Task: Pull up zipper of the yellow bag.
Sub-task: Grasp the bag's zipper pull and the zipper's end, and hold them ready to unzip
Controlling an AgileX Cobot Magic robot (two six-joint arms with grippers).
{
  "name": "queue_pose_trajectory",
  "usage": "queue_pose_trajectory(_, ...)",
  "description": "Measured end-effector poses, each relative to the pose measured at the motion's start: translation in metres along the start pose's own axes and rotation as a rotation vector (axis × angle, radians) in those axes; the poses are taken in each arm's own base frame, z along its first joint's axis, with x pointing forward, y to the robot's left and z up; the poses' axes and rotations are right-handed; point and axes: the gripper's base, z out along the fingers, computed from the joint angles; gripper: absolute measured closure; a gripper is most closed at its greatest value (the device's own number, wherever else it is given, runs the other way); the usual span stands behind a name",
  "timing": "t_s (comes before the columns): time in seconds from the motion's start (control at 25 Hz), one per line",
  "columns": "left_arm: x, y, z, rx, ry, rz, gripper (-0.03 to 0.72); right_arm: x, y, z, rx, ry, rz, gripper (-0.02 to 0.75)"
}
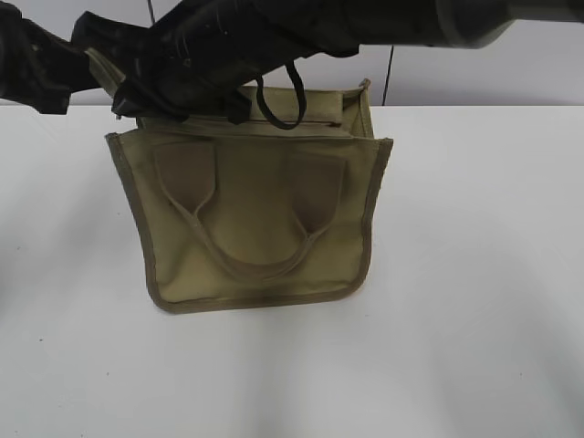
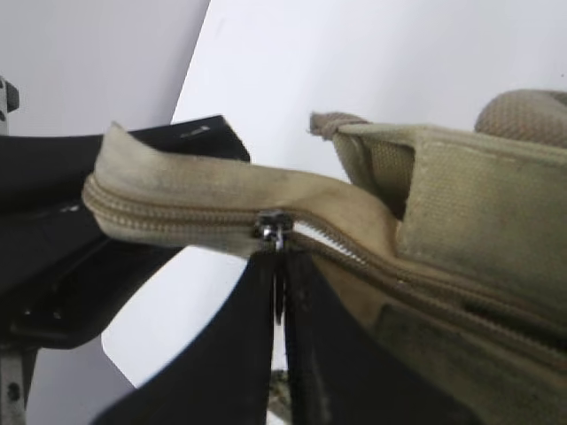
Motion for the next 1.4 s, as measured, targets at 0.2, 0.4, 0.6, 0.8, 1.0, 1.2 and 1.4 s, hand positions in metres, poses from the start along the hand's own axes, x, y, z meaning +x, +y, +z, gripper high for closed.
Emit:
queue_pose_trajectory(0.2, 0.0, 0.0, 0.0, -0.001, 0.0, 0.0, 0.68, 0.001, 0.0, 0.0, 0.002, 0.015, -0.018, 0.747)
queue_pose_trajectory(0.4, 0.0, 0.0, 0.0, -0.002, 0.001, -0.015, 0.68, 0.002, 0.0, 0.0, 0.002, 0.027, -0.025, 0.748)
queue_pose_trajectory(0.6, 0.001, 0.003, -0.001, -0.01, 0.002, -0.026, 0.68, 0.001, 0.003, -0.009, 0.001, 0.044, -0.045, 0.748)
queue_pose_trajectory(0.8, 0.001, 0.003, -0.002, -0.011, 0.002, -0.033, 0.68, -0.012, 0.003, -0.03, 0.001, 0.072, -0.04, 0.748)
queue_pose_trajectory(1.0, 0.001, 0.003, -0.002, -0.007, 0.002, -0.066, 0.68, -0.029, -0.001, -0.045, 0.017, 0.137, -0.059, 0.748)
queue_pose_trajectory(1.2, 0.001, 0.003, -0.001, -0.011, 0.003, -0.083, 0.68, -0.036, -0.006, -0.052, 0.039, 0.193, -0.084, 0.748)
queue_pose_trajectory(1.4, 0.001, 0.002, -0.001, -0.008, 0.005, -0.087, 0.68, -0.03, -0.017, -0.047, 0.06, 0.285, -0.108, 0.748)
